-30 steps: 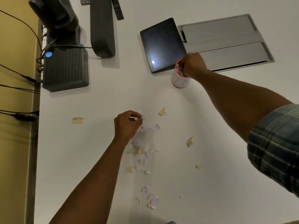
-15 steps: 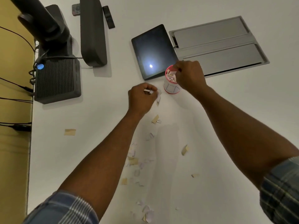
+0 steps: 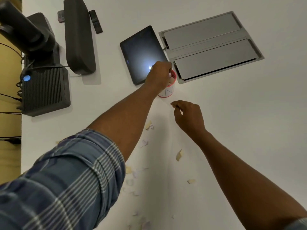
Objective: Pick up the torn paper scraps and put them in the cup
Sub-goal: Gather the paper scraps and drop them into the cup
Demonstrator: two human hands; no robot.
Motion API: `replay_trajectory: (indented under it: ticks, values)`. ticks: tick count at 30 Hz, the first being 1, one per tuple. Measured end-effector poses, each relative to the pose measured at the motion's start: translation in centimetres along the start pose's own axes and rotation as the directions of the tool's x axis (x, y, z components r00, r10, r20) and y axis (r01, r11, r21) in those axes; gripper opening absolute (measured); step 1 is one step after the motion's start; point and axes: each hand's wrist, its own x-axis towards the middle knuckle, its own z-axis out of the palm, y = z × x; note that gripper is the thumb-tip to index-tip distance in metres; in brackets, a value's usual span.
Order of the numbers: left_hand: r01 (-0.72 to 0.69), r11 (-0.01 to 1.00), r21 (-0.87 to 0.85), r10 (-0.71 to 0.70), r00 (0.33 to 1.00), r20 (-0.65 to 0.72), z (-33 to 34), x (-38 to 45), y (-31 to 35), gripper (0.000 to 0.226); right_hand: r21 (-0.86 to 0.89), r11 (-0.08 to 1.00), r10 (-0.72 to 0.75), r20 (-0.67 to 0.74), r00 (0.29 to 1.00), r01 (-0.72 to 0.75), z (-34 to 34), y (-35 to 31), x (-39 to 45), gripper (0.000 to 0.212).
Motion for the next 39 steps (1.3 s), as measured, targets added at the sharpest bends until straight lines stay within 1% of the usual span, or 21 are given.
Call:
replay_trajectory:
  ticks: [2,4,7,9,11,13,17,19,22,25,27,30,32,36,39]
  values:
    - [-0.005,0.995,0.096,-0.002,0.997,0.071,0.3,0.7,0.0,0.024,0.011,1.0,0.012,0.012,1.0,-0.012,0.4,0.3,-0.3,0.028]
    - [0.009,0.983,0.184,-0.036,0.99,0.139,0.4,1.2,0.1,0.034,0.02,1.0,0.015,0.018,1.0,-0.015,0.8,0.4,-0.4,0.027]
    - [-0.021,0.958,0.284,-0.048,0.971,0.235,0.4,1.3,0.2,0.041,0.032,0.999,0.015,0.033,0.999,-0.016,1.4,0.4,-0.6,0.027]
    - [-0.046,0.957,0.287,-0.043,0.954,0.296,0.2,1.2,0.5,0.039,0.032,0.999,0.017,0.056,0.998,-0.018,1.7,0.5,-0.9,0.026]
    - [-0.058,0.967,0.248,-0.035,0.934,0.354,-0.2,1.1,0.7,0.035,0.023,0.999,0.023,0.083,0.996,-0.025,2.0,0.7,-1.2,0.026]
    - [-0.057,0.979,0.198,-0.022,0.926,0.377,-0.9,1.2,0.9,0.03,0.013,0.999,0.035,0.108,0.993,-0.037,2.1,0.9,-1.6,0.026]
    - [-0.055,0.977,0.206,-0.017,0.943,0.333,-2.8,0.6,1.4,0.028,0.009,0.999,0.051,0.11,0.993,-0.053,1.9,0.8,-2.4,0.026]
    - [-0.035,0.98,0.196,-0.02,0.961,0.274,-3.6,-0.6,1.4,0.028,0.007,0.998,0.054,0.117,0.992,-0.055,1.9,0.6,-2.8,0.027]
    - [0.059,0.996,0.074,-0.067,0.992,0.111,-4.6,-3.8,0.9,0.029,-0.007,0.999,0.038,0.141,0.989,-0.038,1.8,0.2,-3.7,0.027]
    - [0.077,0.996,-0.047,-0.079,0.995,-0.053,-5.4,-8.6,0.0,0.026,-0.035,0.999,0.025,0.17,0.985,-0.019,1.7,0.2,-5.3,0.025]
    - [0.089,0.985,-0.146,-0.104,0.99,-0.098,-5.8,-12.5,-1.2,0.028,-0.064,0.997,0.051,0.228,0.972,-0.037,1.7,0.3,-6.6,0.025]
    - [0.139,0.967,-0.215,-0.162,0.983,-0.091,-5.7,-18.7,-3.5,0.027,-0.135,0.989,0.095,0.328,0.94,-0.053,1.8,0.8,-9.0,0.033]
    - [0.169,0.964,-0.204,-0.191,0.977,-0.091,-5.4,-22.7,-5.0,0.025,-0.18,0.982,0.12,0.363,0.924,-0.057,1.8,1.3,-10.7,0.041]
    - [0.334,0.936,-0.111,-0.337,0.941,-0.008,-4.8,-30.2,-8.0,0.031,-0.304,0.951,0.184,0.394,0.9,-0.061,1.9,1.9,-13.2,0.056]
    - [0.479,0.878,0.013,-0.477,0.872,0.105,-4.3,-34.8,-10.0,0.045,-0.356,0.93,0.231,0.378,0.896,-0.09,2.0,2.2,-14.6,0.054]
